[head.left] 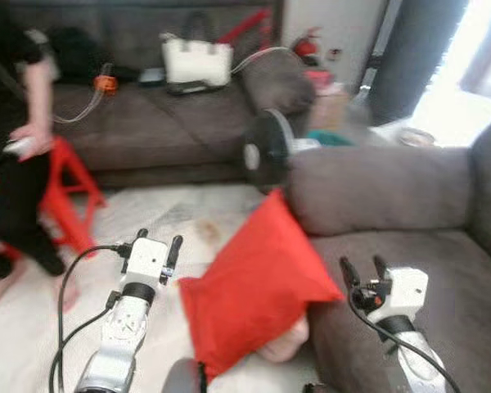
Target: Move the pillow to the sofa from floor
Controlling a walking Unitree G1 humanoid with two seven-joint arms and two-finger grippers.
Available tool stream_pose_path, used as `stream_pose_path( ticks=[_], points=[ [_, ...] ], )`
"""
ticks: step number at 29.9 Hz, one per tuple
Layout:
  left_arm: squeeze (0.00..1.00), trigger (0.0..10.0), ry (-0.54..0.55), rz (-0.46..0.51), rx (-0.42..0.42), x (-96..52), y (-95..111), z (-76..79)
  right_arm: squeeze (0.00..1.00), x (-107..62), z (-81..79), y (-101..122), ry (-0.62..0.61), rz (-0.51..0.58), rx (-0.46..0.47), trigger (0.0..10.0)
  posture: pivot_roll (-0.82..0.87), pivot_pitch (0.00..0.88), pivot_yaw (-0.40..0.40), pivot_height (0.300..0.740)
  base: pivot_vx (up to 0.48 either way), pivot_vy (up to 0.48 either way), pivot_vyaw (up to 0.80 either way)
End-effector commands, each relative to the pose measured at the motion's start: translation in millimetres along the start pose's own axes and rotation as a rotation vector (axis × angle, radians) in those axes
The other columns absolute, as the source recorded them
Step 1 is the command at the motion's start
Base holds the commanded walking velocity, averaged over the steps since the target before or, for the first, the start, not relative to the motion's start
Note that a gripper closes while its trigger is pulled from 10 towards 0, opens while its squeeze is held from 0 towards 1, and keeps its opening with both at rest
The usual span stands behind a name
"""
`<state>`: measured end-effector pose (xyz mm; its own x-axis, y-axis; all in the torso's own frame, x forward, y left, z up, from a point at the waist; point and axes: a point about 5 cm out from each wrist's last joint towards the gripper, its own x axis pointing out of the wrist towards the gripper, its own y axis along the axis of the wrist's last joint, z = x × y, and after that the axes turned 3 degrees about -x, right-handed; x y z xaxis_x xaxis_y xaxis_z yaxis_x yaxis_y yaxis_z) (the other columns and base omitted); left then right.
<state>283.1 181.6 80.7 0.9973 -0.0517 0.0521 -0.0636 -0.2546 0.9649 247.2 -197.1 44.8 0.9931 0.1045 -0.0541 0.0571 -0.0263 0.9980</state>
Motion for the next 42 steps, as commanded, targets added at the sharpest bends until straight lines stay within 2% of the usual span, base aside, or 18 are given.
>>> stream_pose_path(
  ticks=[1, 21, 42],
  points=[
    [0.0, 10.0, -0.008, 0.006, -0.006, 0.1, 1.2, 3.8, 0.0, -1.8, 4.8, 1.7, -0.01, 0.005, -0.012, 10.0, 0.07, 0.0, -0.049, 0.636, 0.0, 0.0, 0.8],
    [0.0, 10.0, -0.013, 0.011, -0.02, 0.7, 2.5, 4.7, 0.0, -2.0, 8.9, -0.6, -0.041, -0.005, 0.005, 10.0, 0.07, 0.0, -0.049, 0.636, 0.0, 0.0, 0.06],
    [0.0, 10.0, -0.011, 0.015, -0.03, 0.8, 3.5, 5.8, 0.0, -0.1, 11.3, -0.2, -0.053, -0.015, 0.012, 10.0, 0.07, 0.0, -0.055, 0.636, 0.269, 0.0, -0.03]
  ],
)
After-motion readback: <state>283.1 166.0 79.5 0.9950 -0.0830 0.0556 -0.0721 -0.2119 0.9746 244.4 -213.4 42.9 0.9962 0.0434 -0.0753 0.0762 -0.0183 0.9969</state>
